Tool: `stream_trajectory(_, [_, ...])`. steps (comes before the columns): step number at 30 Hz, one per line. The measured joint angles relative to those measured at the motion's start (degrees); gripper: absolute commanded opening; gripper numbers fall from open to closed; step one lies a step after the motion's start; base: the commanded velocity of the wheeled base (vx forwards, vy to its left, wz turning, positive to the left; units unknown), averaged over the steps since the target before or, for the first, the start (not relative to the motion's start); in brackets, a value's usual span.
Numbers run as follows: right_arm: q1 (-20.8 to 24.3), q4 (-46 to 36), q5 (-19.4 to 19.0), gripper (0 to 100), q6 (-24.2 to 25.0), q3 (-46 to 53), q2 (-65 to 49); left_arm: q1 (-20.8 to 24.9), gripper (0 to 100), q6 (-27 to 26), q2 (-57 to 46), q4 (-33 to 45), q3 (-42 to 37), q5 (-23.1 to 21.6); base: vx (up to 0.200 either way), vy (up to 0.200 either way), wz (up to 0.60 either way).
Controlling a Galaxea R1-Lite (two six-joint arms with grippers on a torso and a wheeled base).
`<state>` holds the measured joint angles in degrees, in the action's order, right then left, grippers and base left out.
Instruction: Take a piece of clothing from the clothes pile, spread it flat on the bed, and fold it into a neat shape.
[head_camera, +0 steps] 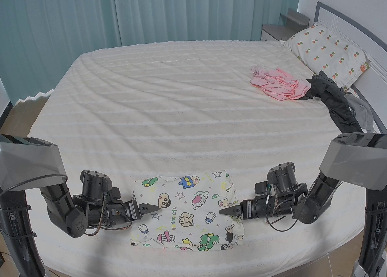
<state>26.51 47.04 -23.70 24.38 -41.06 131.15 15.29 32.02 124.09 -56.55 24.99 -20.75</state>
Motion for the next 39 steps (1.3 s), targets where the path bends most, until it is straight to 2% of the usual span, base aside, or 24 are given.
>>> stream_trajectory(5, [1.82,-0.65,-0.09,100,2.11,-2.51,1.29,0.67,100,0.79,0.80,-0.02,0.52,-0.49,0.000,0.000,0.00])
stream_trajectory(13, [3.66,-0.93,-0.09,100,2.82,-4.56,2.51,2.86,100,5.25,1.30,-0.05,2.21,-0.51,0.000,0.000,0.00])
stream_trajectory(14, [3.85,-0.98,-0.09,0,2.83,-4.72,2.62,3.21,0,5.72,1.35,-0.02,2.46,-0.54,0.000,0.000,0.00])
stream_trajectory(21, [5.01,-0.62,-0.11,0,2.88,-4.85,2.51,5.30,0,7.00,1.44,-0.02,2.68,0.09,0.000,0.000,0.00])
stream_trajectory(27, [6.03,-0.40,-0.11,0,6.29,-4.36,0.44,6.13,0,7.24,0.99,0.00,2.10,4.68,0.000,0.000,0.00])
stream_trajectory(33, [7.17,-0.40,-0.09,0,9.12,-3.97,-2.34,6.56,0,12.36,-0.44,0.30,2.02,8.02,0.000,0.000,0.00])
stream_trajectory(39, [8.18,-0.41,0.02,0,10.35,-3.07,-4.94,7.06,0,13.21,-3.17,0.83,1.72,8.63,0.000,-0.100,0.00])
